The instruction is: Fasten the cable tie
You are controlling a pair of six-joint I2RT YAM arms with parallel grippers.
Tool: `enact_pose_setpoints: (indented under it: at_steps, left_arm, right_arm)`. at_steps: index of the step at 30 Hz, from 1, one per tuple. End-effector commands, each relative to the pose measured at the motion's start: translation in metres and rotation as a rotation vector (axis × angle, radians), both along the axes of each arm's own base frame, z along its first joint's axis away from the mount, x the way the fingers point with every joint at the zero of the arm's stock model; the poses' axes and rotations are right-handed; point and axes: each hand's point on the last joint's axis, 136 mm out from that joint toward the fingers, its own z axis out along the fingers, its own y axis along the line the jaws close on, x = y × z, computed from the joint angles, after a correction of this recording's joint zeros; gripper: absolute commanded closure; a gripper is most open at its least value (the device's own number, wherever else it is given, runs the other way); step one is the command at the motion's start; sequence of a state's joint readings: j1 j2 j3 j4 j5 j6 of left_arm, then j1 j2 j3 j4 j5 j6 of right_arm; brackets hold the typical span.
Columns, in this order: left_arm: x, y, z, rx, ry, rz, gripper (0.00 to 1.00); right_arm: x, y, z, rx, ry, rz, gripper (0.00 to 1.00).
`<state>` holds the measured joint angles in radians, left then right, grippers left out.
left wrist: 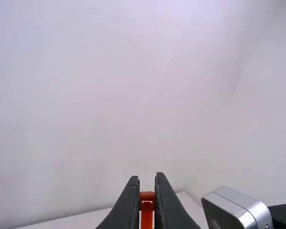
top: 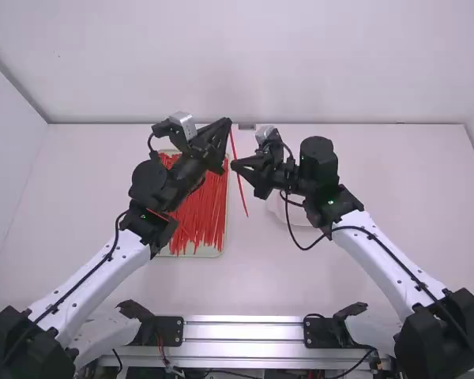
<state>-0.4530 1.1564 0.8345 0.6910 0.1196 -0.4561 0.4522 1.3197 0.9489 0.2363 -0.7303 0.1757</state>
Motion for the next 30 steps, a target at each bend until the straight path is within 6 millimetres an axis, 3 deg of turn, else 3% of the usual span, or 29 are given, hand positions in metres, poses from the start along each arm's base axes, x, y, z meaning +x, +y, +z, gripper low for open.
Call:
enact_pose_setpoints:
  at_steps: [1, 5, 7, 11, 17, 26, 30]
  left_arm:
    - [-0.003, -0.002, 0.000, -0.025, 0.009, -0.012, 0.86]
    - [-0.004, -0.001, 0.002, -0.015, -0.005, -0.007, 0.51]
    - [-0.005, 0.000, 0.005, 0.013, -0.040, -0.004, 0.40]
    - [-0.017, -0.010, 0.017, 0.062, -0.136, -0.079, 0.35]
    - [-0.016, -0.001, 0.030, 0.072, -0.176, -0.081, 0.27]
    - [-0.025, -0.013, 0.045, 0.289, -0.190, -0.215, 0.23]
    - [-0.043, -0.026, 0.053, 0.374, -0.262, -0.314, 0.22]
  right_arm:
    - [0.002, 0.002, 0.015, 0.016, -0.030, 0.006, 1.00]
    - [0.002, 0.001, 0.015, 0.014, -0.039, 0.008, 1.00]
    - [0.002, -0.003, 0.017, 0.016, -0.048, 0.018, 1.00]
    - [0.004, -0.011, 0.020, 0.024, -0.054, 0.017, 1.00]
    - [0.002, -0.032, 0.029, 0.047, -0.068, 0.055, 1.00]
    - [0.003, -0.064, 0.042, 0.072, -0.113, 0.072, 1.00]
    - [-0.014, -0.062, 0.053, 0.094, -0.188, 0.189, 1.00]
